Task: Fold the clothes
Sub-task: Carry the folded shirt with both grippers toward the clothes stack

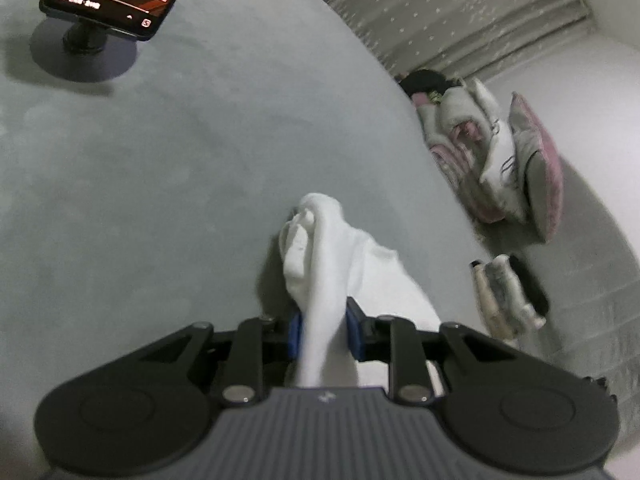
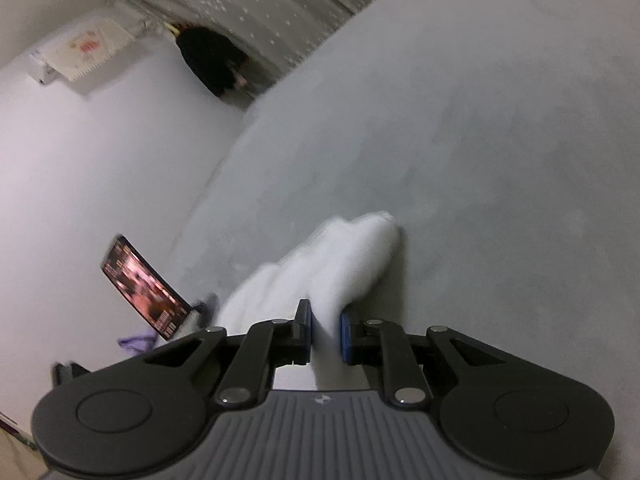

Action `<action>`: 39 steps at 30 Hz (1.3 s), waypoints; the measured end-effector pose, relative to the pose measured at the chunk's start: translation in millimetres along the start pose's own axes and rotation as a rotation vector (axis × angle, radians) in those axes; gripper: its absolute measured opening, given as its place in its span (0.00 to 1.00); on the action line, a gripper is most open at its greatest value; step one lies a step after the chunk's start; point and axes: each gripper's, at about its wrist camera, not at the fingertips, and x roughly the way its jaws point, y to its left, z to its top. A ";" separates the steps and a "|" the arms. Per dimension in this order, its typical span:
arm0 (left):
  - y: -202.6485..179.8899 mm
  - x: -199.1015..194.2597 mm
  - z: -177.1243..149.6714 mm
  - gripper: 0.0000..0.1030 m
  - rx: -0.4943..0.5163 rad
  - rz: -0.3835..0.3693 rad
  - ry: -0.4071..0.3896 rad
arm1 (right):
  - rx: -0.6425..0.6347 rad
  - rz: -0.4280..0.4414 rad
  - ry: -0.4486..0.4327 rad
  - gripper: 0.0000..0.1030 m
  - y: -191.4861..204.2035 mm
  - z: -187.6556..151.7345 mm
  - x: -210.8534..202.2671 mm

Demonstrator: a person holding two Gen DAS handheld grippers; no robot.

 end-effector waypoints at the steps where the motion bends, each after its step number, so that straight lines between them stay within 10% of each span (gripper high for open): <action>1: 1.0 -0.8 1.7 0.23 0.002 -0.003 0.008 | -0.014 -0.015 0.003 0.16 -1.4 -1.8 0.1; 8: 0.8 -11.8 18.2 0.51 0.051 0.007 -0.049 | -0.042 -0.050 -0.019 0.30 -4.2 2.5 -1.0; 19: -3.0 21.7 24.5 0.49 0.068 -0.010 -0.043 | -0.010 -0.035 -0.054 0.32 -3.2 12.0 32.0; 27: -2.0 17.1 22.0 0.21 0.099 -0.118 -0.124 | -0.036 0.032 -0.138 0.19 -0.4 9.9 24.6; 39: -2.4 17.2 22.9 0.52 0.129 -0.049 -0.009 | -0.026 -0.033 -0.097 0.31 -16.5 9.9 18.2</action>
